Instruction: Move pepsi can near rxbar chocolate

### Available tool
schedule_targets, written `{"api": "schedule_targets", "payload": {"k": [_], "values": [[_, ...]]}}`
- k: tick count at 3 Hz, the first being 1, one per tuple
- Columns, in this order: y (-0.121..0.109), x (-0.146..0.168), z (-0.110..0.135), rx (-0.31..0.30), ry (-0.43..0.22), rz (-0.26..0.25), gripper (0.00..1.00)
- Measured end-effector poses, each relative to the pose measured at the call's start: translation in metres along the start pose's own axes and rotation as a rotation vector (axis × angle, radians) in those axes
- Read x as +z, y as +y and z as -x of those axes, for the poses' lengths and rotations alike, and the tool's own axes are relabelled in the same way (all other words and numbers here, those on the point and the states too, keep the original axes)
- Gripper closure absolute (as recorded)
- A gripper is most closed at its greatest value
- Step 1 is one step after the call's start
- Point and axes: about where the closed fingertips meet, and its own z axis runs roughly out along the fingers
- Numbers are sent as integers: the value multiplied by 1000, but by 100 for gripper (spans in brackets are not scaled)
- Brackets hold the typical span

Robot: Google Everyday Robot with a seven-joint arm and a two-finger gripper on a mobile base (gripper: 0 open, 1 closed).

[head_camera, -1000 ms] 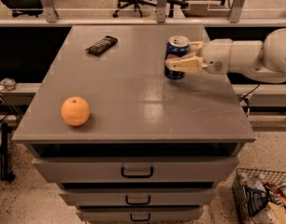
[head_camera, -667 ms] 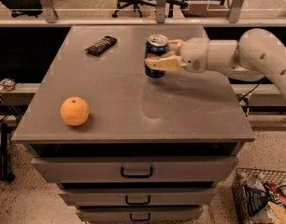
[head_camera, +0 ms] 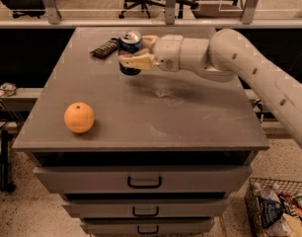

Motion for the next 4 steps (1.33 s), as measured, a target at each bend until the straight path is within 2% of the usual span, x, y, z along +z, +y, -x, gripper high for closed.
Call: {"api": "schedule_targets", "payload": {"k": [1,2,3,4], "values": [[-24,35,-5,-56,9,-25,100],[-61,55,-11,-107,31,-67,100],[-99,69,-19,-124,58,-96,99],[-110,81,-27,-78,72,-83,77]]}}
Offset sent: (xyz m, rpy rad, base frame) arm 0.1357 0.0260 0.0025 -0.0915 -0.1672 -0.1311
